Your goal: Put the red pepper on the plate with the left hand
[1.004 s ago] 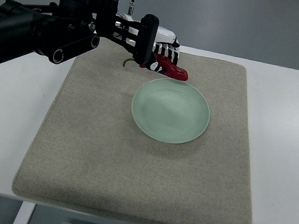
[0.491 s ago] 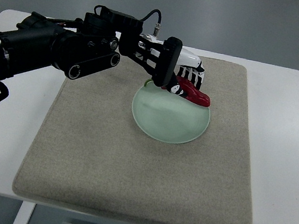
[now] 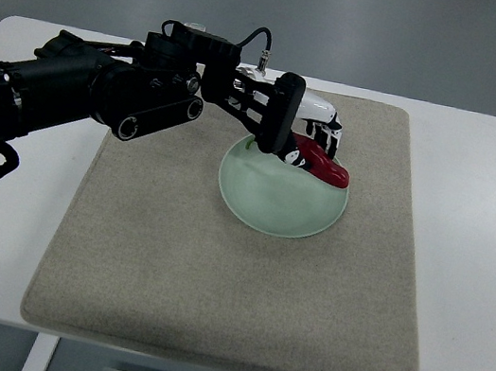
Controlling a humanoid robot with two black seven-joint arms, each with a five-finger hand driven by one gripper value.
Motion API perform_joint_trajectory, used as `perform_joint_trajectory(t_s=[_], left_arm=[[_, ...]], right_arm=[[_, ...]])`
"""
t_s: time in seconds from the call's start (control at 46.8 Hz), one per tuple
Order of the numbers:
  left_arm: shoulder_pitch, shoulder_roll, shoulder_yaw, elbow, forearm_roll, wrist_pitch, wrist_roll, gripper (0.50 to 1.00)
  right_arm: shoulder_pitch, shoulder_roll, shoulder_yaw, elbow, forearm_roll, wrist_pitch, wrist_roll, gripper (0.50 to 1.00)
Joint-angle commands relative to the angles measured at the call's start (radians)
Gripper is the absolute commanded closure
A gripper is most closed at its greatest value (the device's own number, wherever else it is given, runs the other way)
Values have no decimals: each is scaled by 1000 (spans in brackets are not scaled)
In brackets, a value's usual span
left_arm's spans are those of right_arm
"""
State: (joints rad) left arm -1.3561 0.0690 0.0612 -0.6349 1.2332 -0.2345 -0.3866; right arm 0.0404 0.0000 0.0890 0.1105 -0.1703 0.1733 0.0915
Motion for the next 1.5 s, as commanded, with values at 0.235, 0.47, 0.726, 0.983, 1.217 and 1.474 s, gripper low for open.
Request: perform_joint_trajectory(t_s=[0.235, 0.47, 0.726, 0.983, 1.217, 1.474], left_arm=[[0, 0, 0, -2, 0, -2, -2, 731], [0, 0, 0, 3, -3, 0, -2, 727], [2, 12, -3, 37, -4, 1, 0, 724], [3, 15, -3, 159, -56, 55, 0, 645], [12, 17, -3, 302, -159, 58, 0, 561], [37, 22, -1, 420, -276, 58, 0, 534]], right_arm=[[1, 0, 0, 0, 0, 0, -1, 568], [1, 0, 0, 0, 0, 0, 1, 568], [-1, 0, 0, 0, 0, 0, 1, 568], [-1, 0, 0, 0, 0, 0, -1, 568], [-1, 0, 0, -2, 0, 0, -1, 568], [-1, 0, 0, 0, 0, 0, -1, 568]])
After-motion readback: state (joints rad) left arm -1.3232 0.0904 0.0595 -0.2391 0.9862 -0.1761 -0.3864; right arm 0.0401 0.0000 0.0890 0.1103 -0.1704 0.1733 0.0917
